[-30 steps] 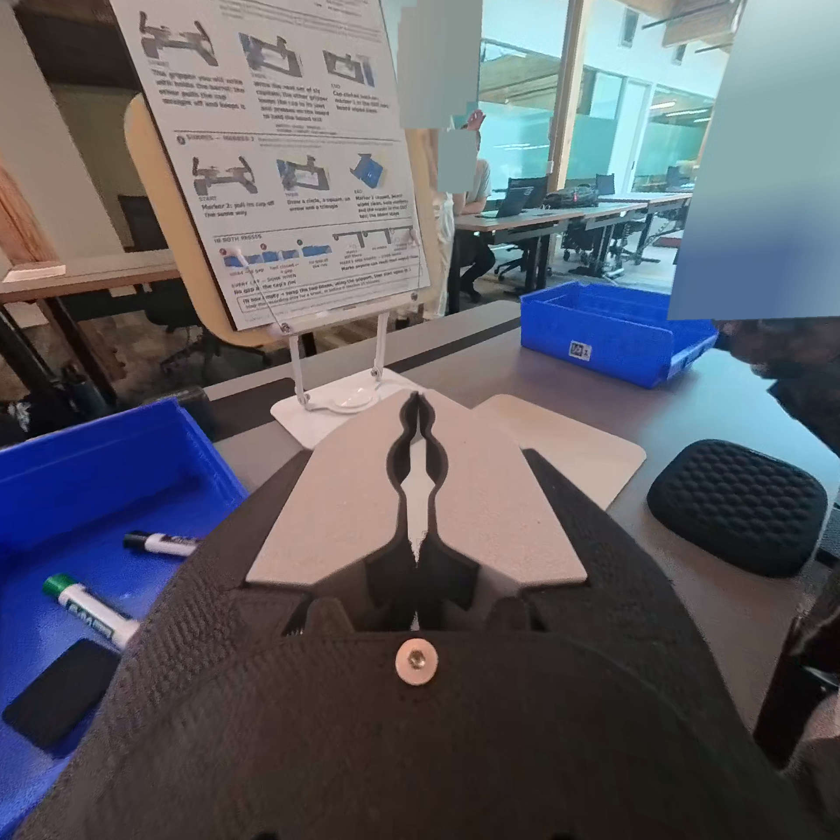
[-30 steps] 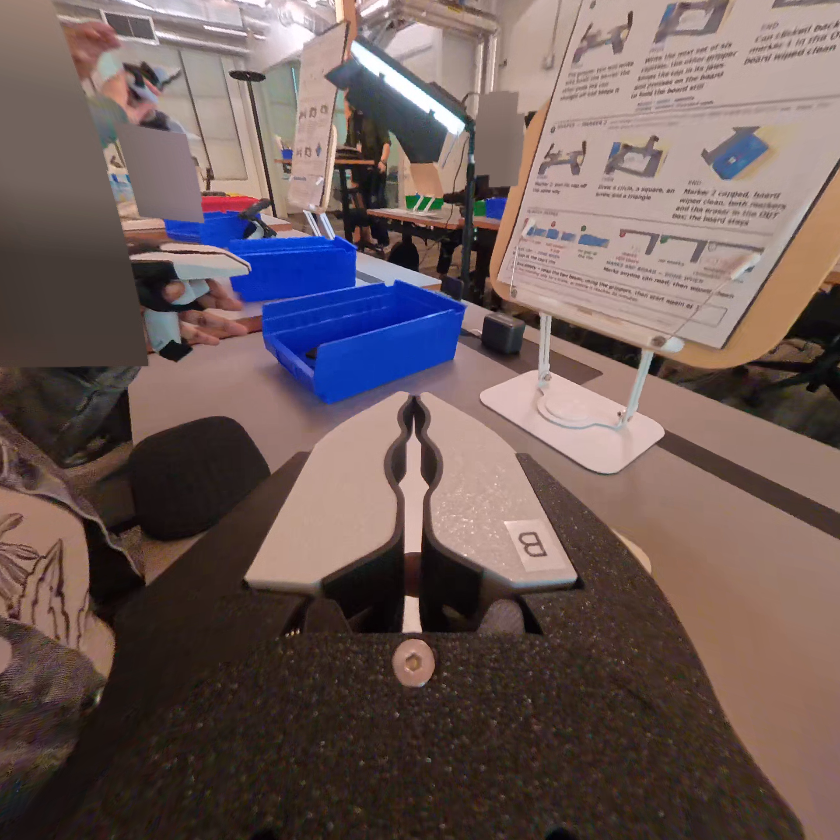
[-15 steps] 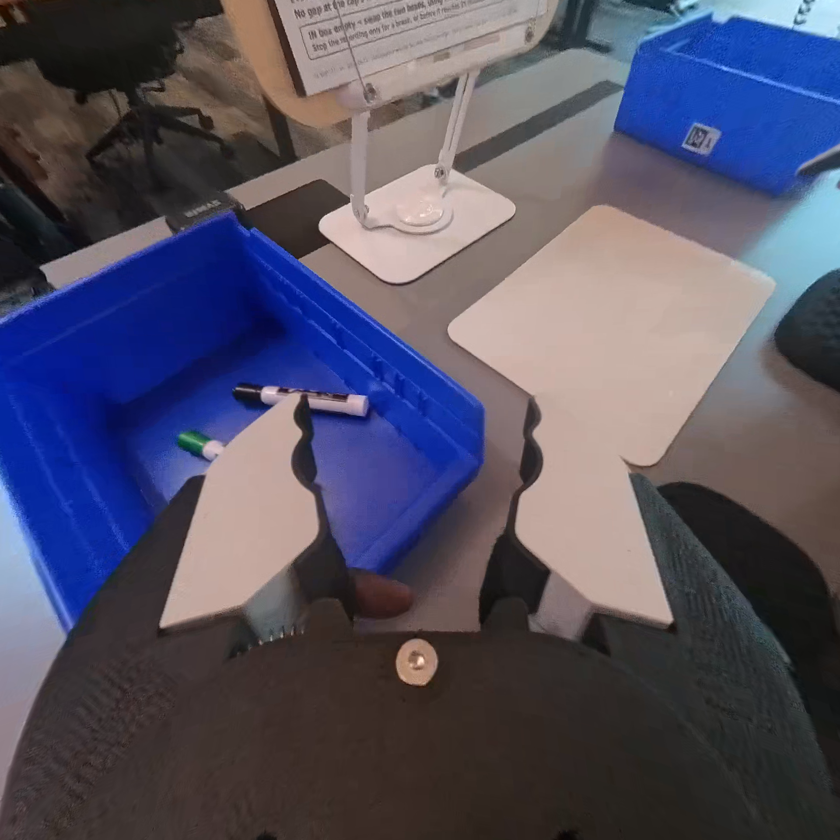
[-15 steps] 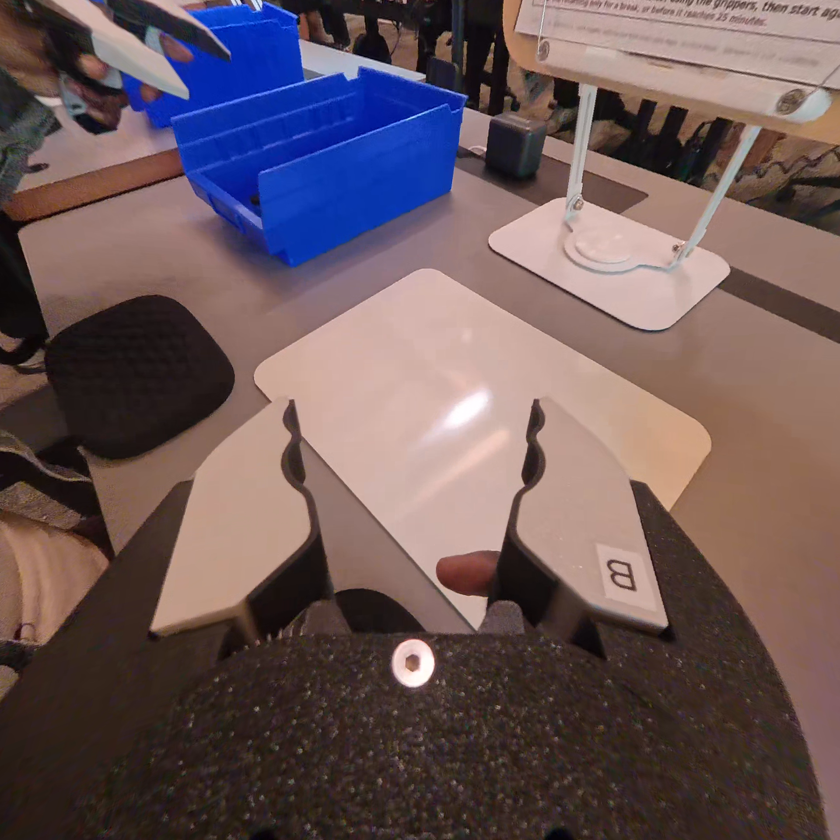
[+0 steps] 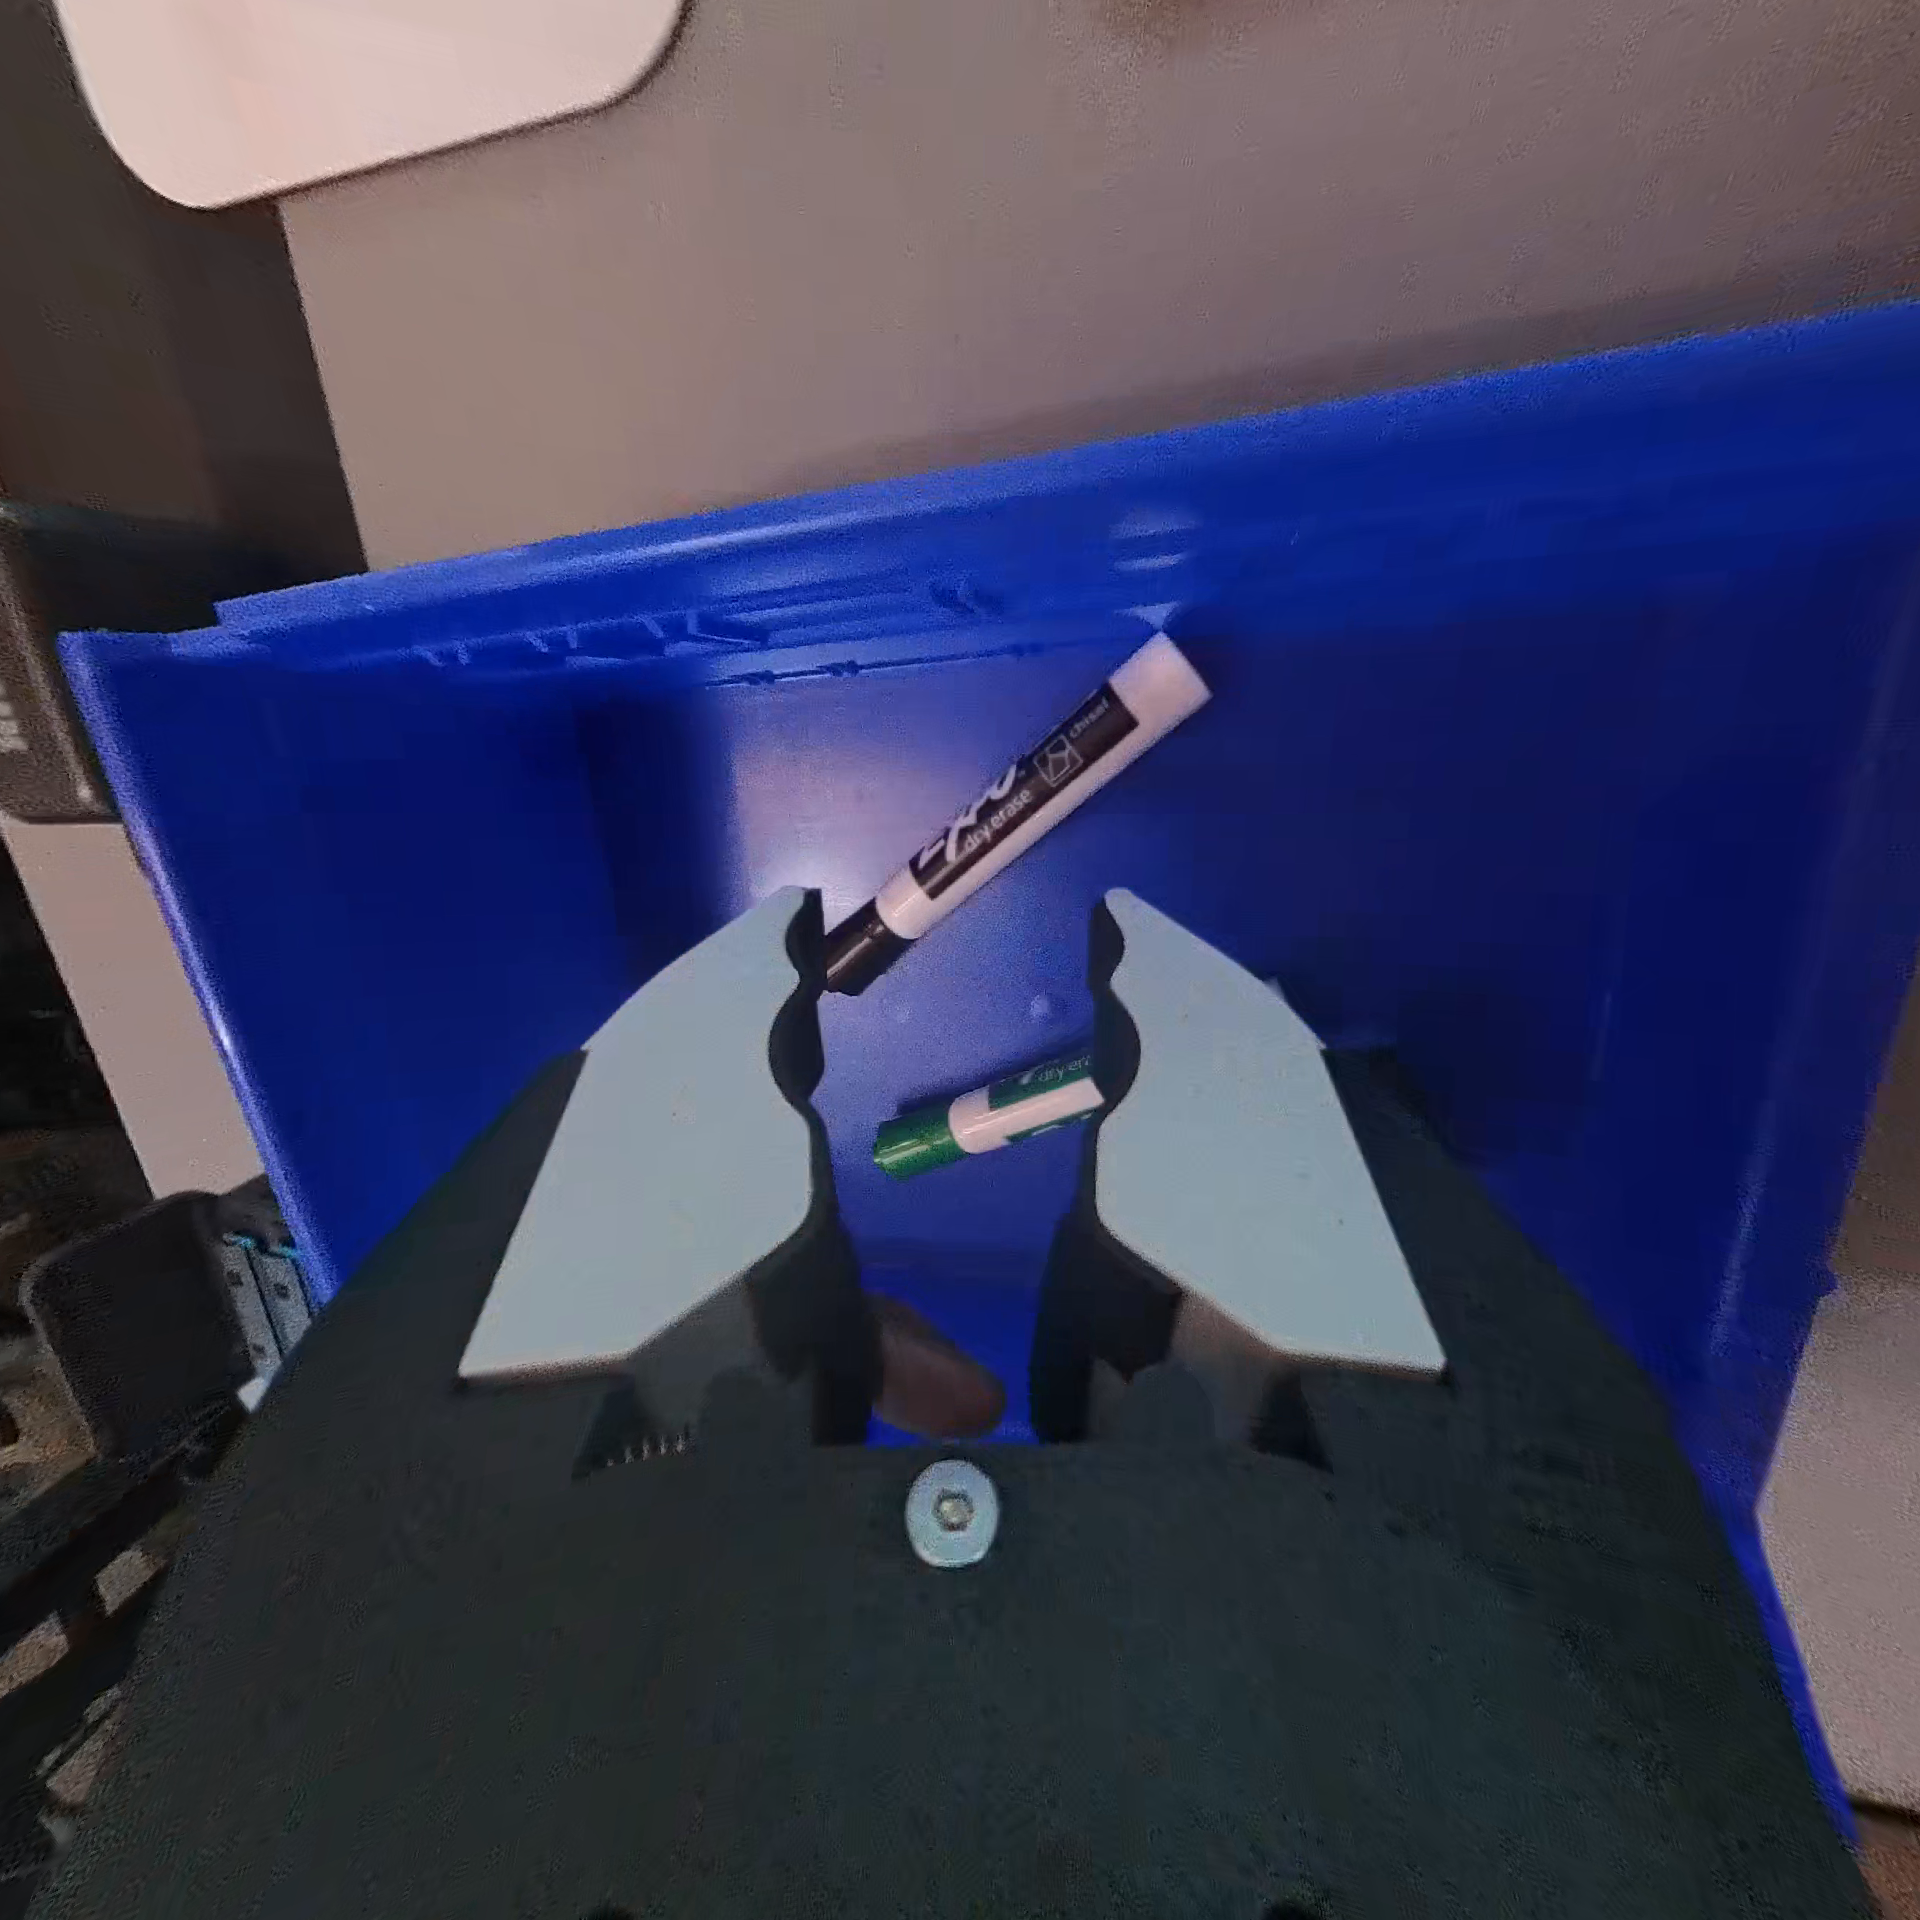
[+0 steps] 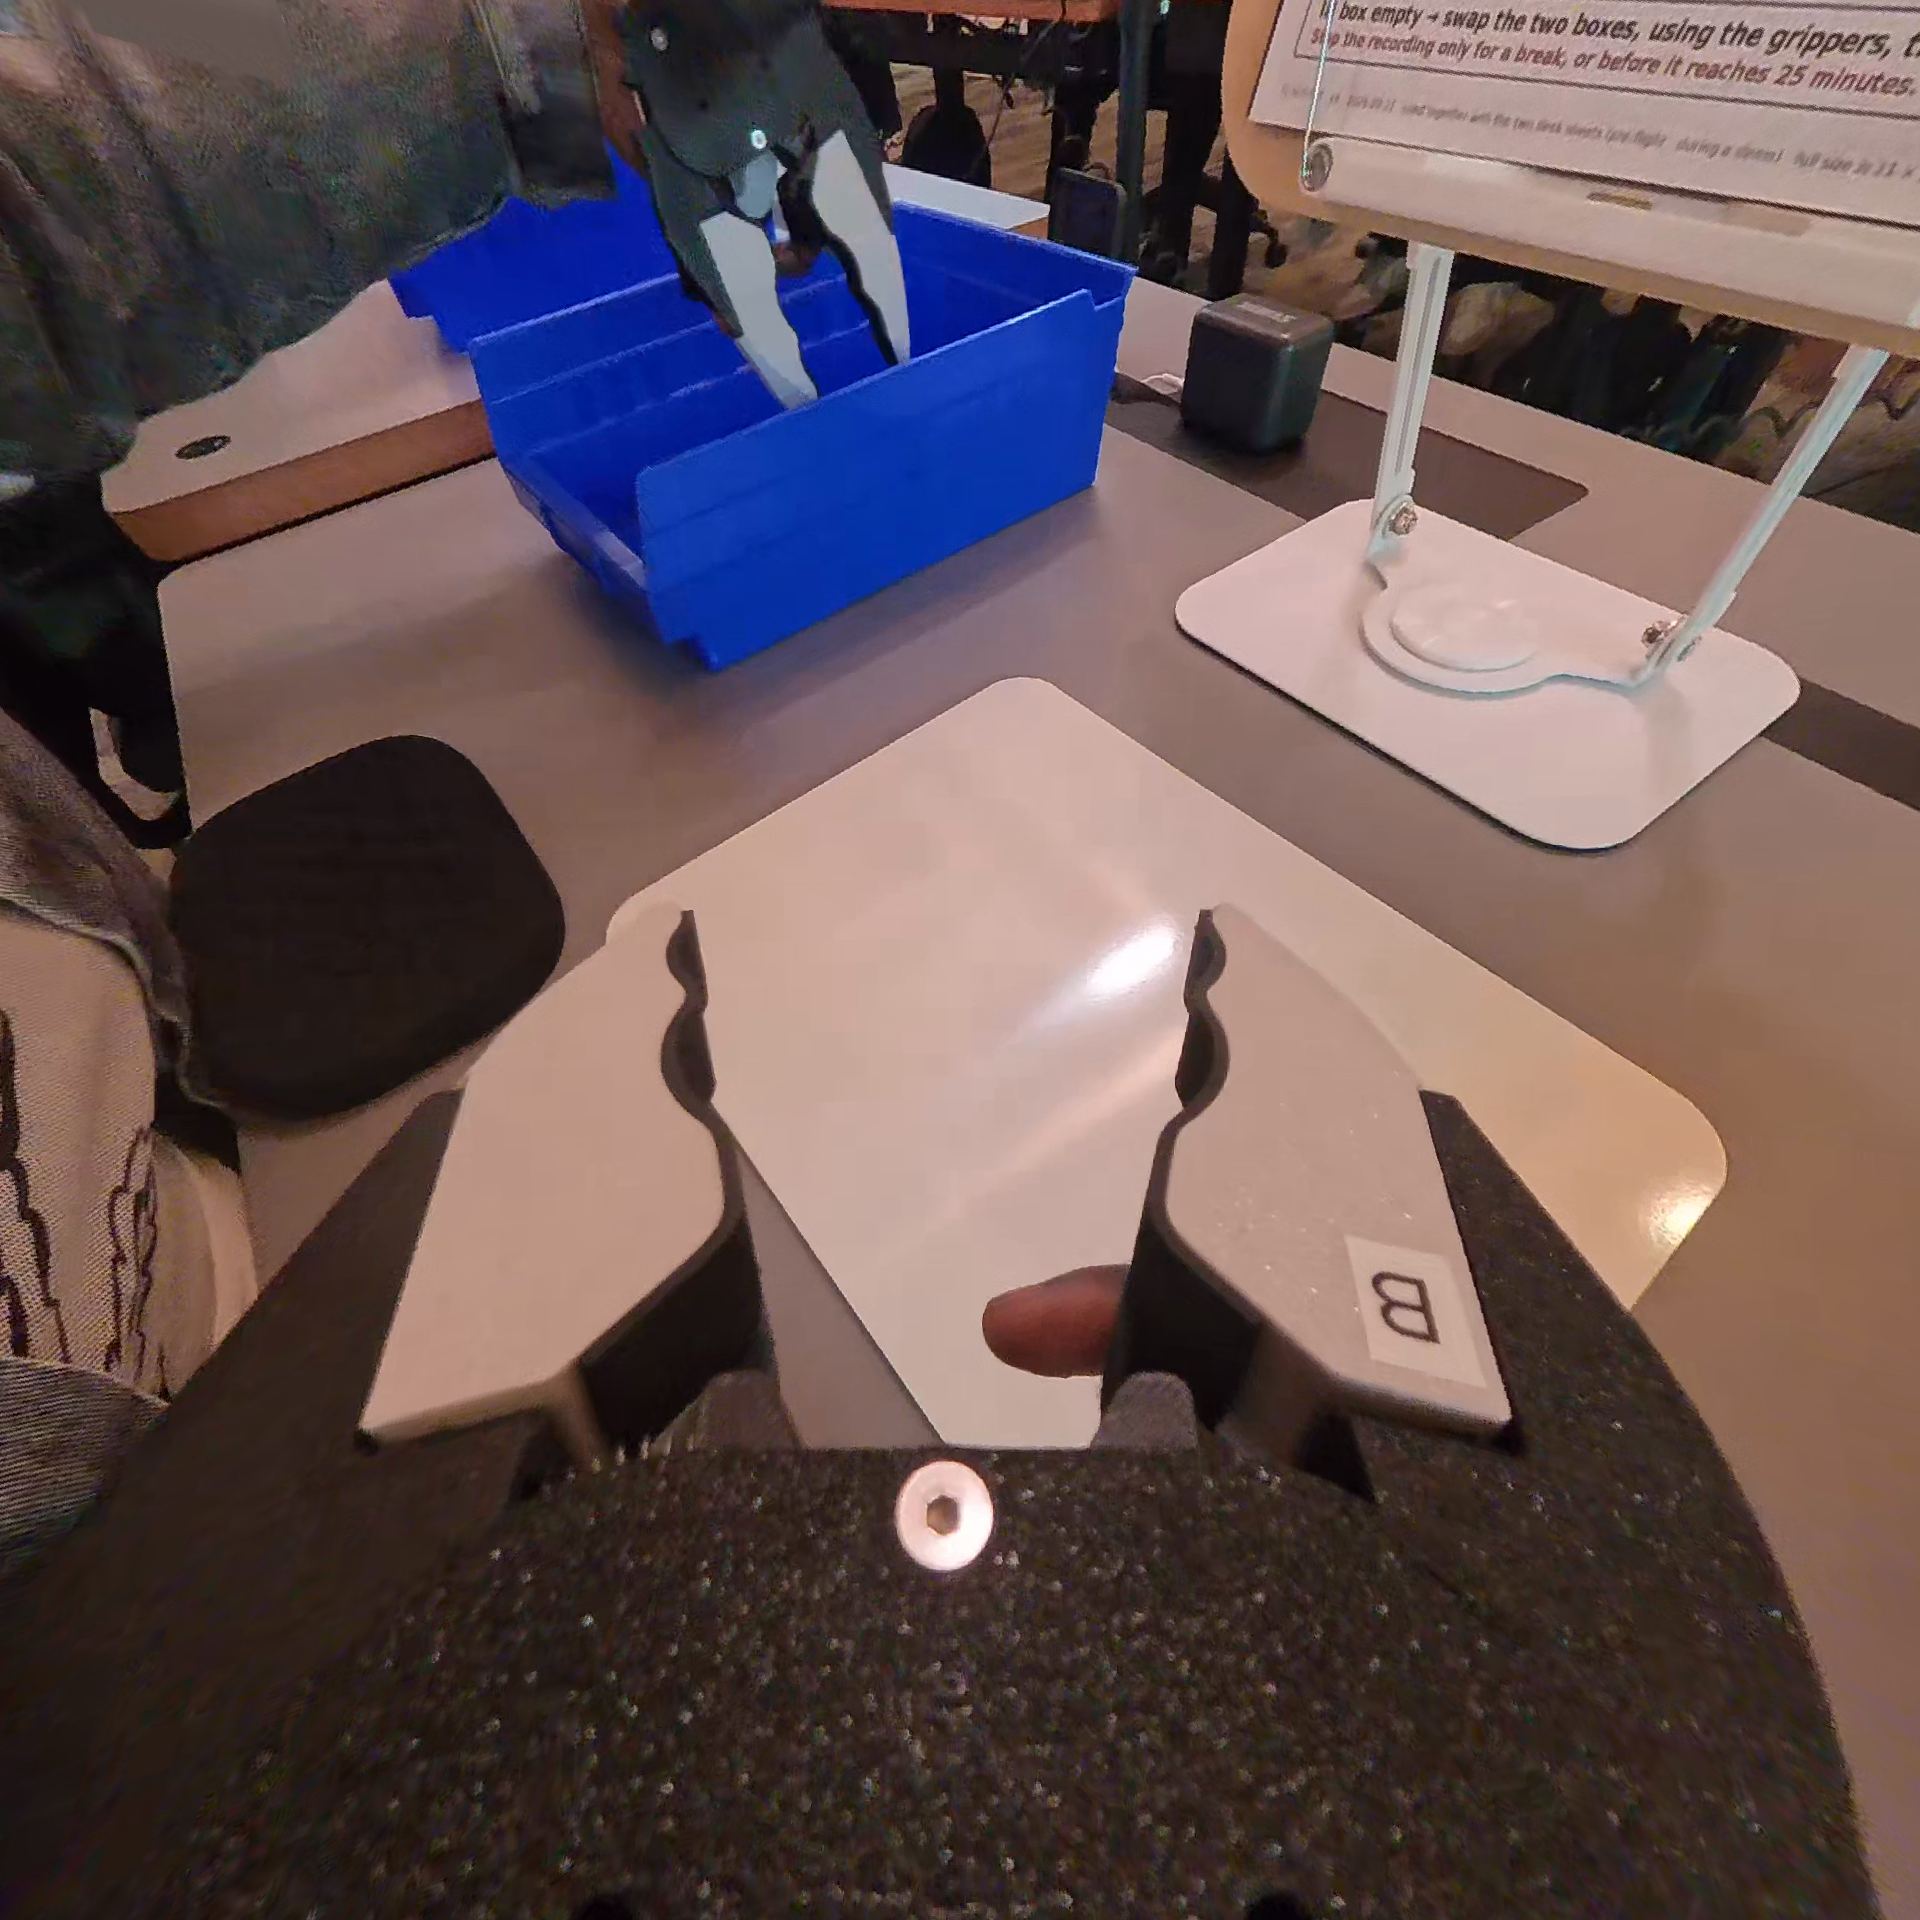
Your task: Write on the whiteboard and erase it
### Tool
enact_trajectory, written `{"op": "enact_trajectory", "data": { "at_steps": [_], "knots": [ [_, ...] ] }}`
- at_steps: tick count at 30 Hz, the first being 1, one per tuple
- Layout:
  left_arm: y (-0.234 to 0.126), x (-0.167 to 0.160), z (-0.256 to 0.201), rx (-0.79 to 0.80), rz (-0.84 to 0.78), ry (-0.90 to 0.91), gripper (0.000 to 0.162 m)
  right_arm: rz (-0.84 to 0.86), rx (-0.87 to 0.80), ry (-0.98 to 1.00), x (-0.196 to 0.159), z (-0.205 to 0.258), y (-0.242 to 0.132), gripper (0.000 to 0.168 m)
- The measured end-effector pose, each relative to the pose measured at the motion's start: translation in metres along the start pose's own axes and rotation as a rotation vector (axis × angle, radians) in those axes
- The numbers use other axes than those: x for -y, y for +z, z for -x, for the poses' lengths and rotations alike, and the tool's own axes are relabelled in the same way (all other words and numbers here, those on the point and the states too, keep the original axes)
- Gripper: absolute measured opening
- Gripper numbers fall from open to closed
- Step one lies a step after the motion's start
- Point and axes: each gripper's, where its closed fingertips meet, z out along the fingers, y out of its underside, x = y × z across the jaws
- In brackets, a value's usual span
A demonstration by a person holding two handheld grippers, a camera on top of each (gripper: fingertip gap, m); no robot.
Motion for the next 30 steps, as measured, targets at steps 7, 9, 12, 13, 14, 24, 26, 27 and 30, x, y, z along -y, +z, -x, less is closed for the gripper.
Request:
{"op": "enact_trajectory", "data": {
  "at_steps": [7, 9, 12, 13, 14, 24, 26, 27, 30],
  "knots": [
    [0.033, -0.036, 0.017, -0.104, 0.148, 0.167, 0.041, 0.004, -0.007, 0.020, -0.002, -0.006, -0.002, 0.085],
    [0.041, -0.045, 0.021, -0.099, 0.189, 0.203, 0.041, 0.006, -0.014, 0.022, -0.002, -0.007, -0.002, 0.085],
    [0.048, -0.041, 0.027, -0.075, 0.143, 0.219, 0.040, 0.007, -0.015, 0.033, -0.004, -0.009, 0.000, 0.084],
    [0.050, -0.041, 0.028, -0.074, 0.140, 0.229, 0.039, 0.008, -0.014, 0.036, -0.004, -0.009, 0.001, 0.084],
    [0.052, -0.042, 0.028, -0.076, 0.145, 0.242, 0.038, 0.009, -0.012, 0.038, -0.004, -0.009, 0.002, 0.083],
    [0.059, -0.053, 0.008, -0.239, 0.165, 0.157, 0.024, 0.010, -0.010, 0.029, 0.000, -0.008, 0.009, 0.083],
    [0.053, -0.060, 0.002, -0.245, 0.176, 0.102, 0.021, 0.006, -0.006, 0.029, 0.000, -0.006, 0.009, 0.082],
    [0.049, -0.061, 0.004, -0.204, 0.149, 0.063, 0.021, 0.005, -0.003, 0.029, 0.000, -0.005, 0.009, 0.082],
    [0.021, -0.060, 0.018, -0.018, 0.018, -0.114, 0.017, 0.005, 0.012, 0.026, 0.000, -0.002, 0.009, 0.081]
  ]
}}
